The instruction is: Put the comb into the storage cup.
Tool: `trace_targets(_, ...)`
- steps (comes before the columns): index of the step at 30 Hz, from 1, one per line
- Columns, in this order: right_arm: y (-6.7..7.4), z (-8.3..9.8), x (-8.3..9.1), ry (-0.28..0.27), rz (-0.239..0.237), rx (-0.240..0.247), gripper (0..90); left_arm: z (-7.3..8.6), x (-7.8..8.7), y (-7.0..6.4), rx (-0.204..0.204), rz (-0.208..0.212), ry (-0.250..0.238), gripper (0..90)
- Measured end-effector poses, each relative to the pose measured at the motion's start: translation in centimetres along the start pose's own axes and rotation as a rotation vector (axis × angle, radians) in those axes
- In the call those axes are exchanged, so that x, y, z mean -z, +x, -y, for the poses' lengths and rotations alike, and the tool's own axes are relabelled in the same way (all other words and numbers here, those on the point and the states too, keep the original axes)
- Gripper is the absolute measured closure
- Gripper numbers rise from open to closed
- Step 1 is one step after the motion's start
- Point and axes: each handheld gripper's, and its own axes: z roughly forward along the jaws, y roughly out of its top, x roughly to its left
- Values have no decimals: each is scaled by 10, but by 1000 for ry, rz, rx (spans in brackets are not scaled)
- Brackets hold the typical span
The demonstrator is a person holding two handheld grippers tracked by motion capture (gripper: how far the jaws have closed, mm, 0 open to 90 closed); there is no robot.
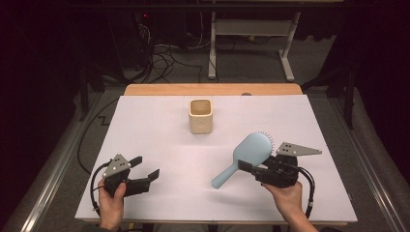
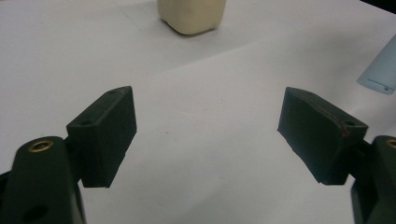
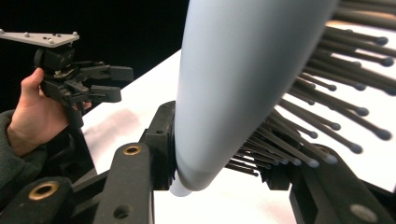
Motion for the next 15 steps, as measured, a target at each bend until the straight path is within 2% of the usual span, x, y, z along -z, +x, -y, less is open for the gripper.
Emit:
trace_targets(8, -7, -1, 13, -10, 26, -10, 572, 3, 2, 8, -1, -35, -13, 198)
trace_targets(15, -13, -4, 20, -5, 51, -7, 572, 6, 3, 15, -1, -67, -45, 198)
